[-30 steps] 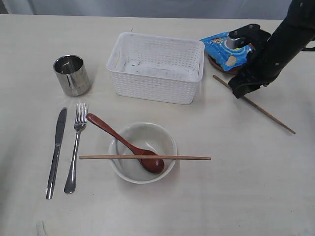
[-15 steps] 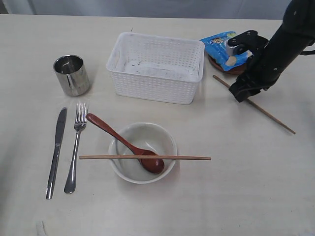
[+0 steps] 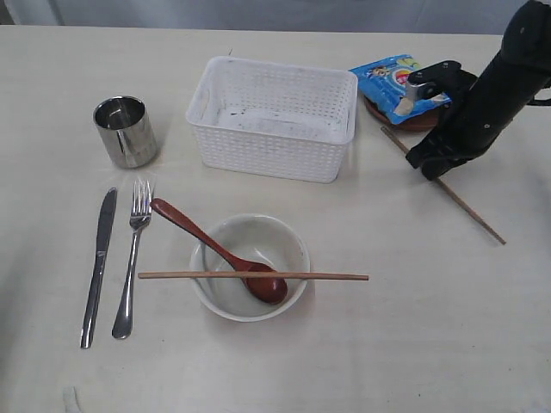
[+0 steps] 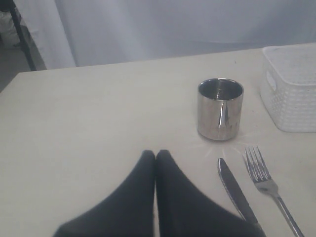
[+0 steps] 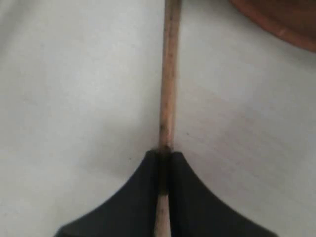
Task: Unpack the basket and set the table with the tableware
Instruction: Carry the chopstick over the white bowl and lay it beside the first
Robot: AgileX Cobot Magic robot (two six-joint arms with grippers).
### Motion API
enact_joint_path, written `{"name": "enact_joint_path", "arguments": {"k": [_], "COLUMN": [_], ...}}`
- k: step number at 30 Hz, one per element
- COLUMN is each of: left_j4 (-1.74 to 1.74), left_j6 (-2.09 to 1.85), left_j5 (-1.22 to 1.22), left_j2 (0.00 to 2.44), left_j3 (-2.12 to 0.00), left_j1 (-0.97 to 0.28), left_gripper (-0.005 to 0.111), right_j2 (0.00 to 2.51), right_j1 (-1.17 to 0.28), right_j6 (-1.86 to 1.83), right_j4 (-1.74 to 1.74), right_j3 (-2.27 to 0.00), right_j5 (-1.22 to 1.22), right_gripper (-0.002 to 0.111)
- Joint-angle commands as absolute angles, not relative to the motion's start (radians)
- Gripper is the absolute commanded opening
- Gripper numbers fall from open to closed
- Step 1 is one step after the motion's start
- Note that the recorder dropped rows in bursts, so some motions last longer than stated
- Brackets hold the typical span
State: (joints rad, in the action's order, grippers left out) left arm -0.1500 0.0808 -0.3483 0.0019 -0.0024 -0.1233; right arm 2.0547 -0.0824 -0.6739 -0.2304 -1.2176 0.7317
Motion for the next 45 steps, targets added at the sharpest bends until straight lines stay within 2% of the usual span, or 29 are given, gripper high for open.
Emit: {"name": "enact_joint_path", "arguments": {"k": [1, 11, 17, 22, 26, 30, 34, 37, 45], "left_j4": [-0.153, -0.153, -0.153, -0.153, -0.153, -0.153, -0.153, -0.153, -0.153], "left_j6": [0.083, 0.083, 0.083, 0.083, 0.083, 0.083, 0.083, 0.083, 0.083], "left_j5": [-0.348, -0.348, -0.348, -0.348, -0.348, -0.348, -0.348, -0.348, -0.348], "left_j2": [0.000, 0.000, 0.000, 0.000, 0.000, 0.000, 0.000, 0.000, 0.000], "left_j3": [0.000, 0.000, 0.000, 0.000, 0.000, 0.000, 0.000, 0.000, 0.000], "left_j1": [-0.128, -0.128, -0.128, -0.128, -0.128, -0.128, -0.128, -0.128, -0.128], "left_gripper": [0.000, 0.000, 0.000, 0.000, 0.000, 0.000, 0.000, 0.000, 0.000], "right_j2": [2.076, 1.883, 1.687, 1.558, 1.520, 1.544, 1.603, 1.658, 1.729], "right_j1": [-0.081, -0.085, -0.103, -0.251, -0.482, -0.720, -0.889, -0.939, -0.946], "right_j6": [-0.675, -0.713, -0.847, -0.899, -0.901, -0.834, -0.663, -0.596, -0.649], "right_j4": [-0.238, -0.253, -0.428, -0.448, -0.391, -0.211, 0.019, 0.070, 0.046], "right_j3": [-1.209, -1.209, -1.209, -1.209, -1.209, -1.209, -1.209, -1.209, -1.209], "right_j5": [0.743, 0.739, 0.748, 0.775, 0.800, 0.816, 0.838, 0.860, 0.854], "right_gripper": [-0.001, -0.001, -0.001, -0.001, -0.001, -0.001, -0.001, -0.001, -0.001]}}
